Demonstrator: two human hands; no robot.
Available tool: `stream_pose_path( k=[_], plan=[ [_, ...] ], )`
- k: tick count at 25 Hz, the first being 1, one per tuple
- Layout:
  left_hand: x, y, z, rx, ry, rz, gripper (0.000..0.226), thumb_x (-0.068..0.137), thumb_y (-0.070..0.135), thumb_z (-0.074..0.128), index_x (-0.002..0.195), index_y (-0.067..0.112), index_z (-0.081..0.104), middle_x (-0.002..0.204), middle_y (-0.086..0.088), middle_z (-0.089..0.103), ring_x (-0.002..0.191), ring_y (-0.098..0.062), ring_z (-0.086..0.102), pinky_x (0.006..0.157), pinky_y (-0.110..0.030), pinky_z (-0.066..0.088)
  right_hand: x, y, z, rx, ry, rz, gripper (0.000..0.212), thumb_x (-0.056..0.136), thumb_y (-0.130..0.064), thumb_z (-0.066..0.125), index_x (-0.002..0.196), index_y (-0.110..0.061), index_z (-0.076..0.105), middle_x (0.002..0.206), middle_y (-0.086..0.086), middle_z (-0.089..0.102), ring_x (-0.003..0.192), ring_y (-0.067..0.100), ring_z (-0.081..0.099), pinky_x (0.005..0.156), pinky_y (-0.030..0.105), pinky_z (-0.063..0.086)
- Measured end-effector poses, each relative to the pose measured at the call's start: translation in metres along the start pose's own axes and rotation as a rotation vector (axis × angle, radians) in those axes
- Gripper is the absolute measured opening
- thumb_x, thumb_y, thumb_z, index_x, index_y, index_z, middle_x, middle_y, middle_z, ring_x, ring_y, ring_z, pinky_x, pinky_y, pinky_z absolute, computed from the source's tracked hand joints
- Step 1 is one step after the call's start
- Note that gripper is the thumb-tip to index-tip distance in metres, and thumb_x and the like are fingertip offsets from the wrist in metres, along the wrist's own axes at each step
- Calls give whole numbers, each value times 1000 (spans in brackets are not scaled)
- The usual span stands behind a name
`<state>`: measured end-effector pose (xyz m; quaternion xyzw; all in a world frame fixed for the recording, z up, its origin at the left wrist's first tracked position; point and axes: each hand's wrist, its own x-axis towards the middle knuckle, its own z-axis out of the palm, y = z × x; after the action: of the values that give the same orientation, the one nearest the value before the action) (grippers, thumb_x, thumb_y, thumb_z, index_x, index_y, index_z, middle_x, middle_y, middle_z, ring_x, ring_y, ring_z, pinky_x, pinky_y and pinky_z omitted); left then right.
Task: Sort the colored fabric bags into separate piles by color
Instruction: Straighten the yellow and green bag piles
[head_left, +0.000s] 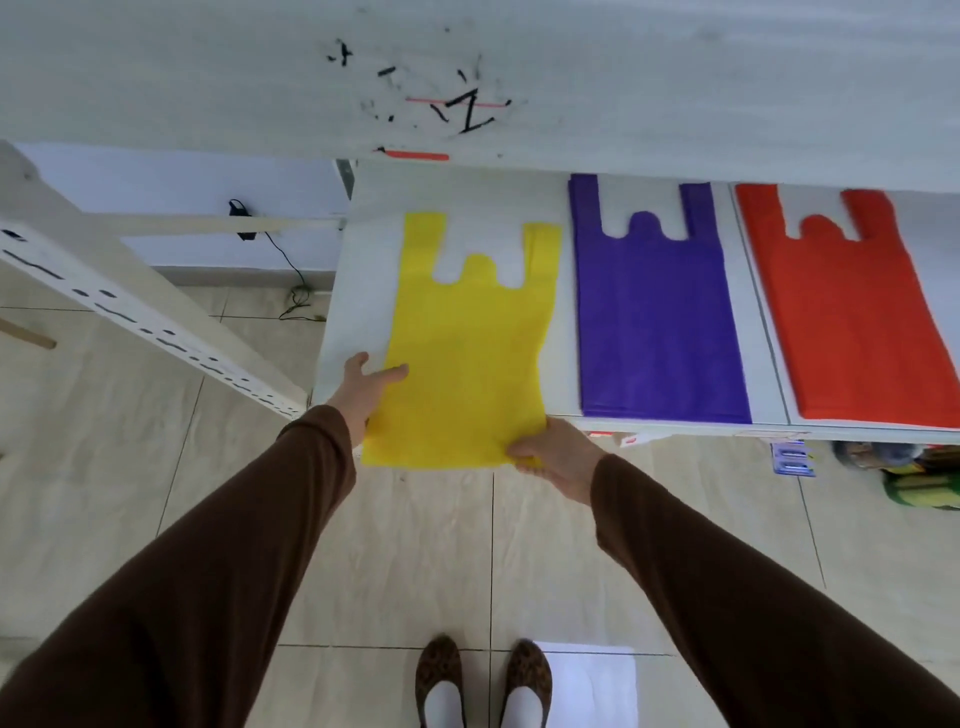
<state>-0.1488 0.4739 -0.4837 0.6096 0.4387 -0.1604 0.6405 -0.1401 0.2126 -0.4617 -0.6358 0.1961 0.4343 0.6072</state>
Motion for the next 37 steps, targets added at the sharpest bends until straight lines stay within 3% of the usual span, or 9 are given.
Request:
stream_pose_path(
  k=[3,7,12,19,21,24,29,32,37],
  plan=[
    [-49,-8,12,-15,-216,-20,98,88,16,70,153,42,1,156,-6,31,133,-31,45,106,-48,41,-72,22,-31,-124,-162,50,60,80,3,67,134,-14,48,128,7,61,104,22,60,76,29,55],
    [-161,-12,19,4,-327,20,79,91,-4,56,150,41,28,131,-7,61,99,-29,66,89,-44,54,-190,7,-55,-157,-183,-65,111,79,4,72,148,-52,5,139,-3,49,118,26,58,81,35,58],
    [-336,68,-17,-23,-277,244,60,90,0,59,138,34,52,134,6,55,113,-15,60,101,-37,48,-355,-87,-53,-247,-232,-266,56,85,9,61,131,-24,60,138,8,57,107,22,64,84,30,56],
    [-486,268,-53,-48,-331,616,51,92,1,56,140,16,50,125,1,64,104,-13,67,79,-21,57,-493,-267,-27,-211,-184,-742,43,83,-5,62,126,-11,63,116,4,71,94,15,65,82,20,55],
    [-492,335,-53,-29,-288,718,51,94,-1,51,143,9,44,124,-4,61,87,-7,69,75,-17,57,-496,-322,-10,-208,-114,-846,41,90,0,56,130,-10,61,106,0,71,80,6,64,70,15,54],
    [-485,430,-60,-15,-239,878,61,93,-4,50,150,10,32,140,-9,49,94,-8,67,75,-20,56,-492,-395,17,-151,-40,-987,45,91,2,53,134,-11,57,108,-1,68,77,5,62,66,15,51],
    [-439,516,-94,-3,-159,1097,71,91,-4,53,153,14,24,147,-4,45,116,-13,60,85,-26,55,-455,-438,48,20,-38,-1162,60,85,10,56,140,-12,46,131,0,60,118,21,62,98,34,52],
    [-377,512,-95,35,-105,984,73,87,-5,56,151,18,32,139,-3,55,112,-17,63,87,-33,56,-397,-419,58,7,53,-1061,70,83,8,59,147,-11,39,142,4,52,120,19,60,102,35,50],
    [-257,448,-86,391,37,638,67,88,2,63,148,17,39,141,-9,51,118,-29,57,101,-41,47,-302,-358,65,-205,192,-670,69,88,4,60,150,-15,36,135,8,57,90,13,63,72,16,54]
  ],
)
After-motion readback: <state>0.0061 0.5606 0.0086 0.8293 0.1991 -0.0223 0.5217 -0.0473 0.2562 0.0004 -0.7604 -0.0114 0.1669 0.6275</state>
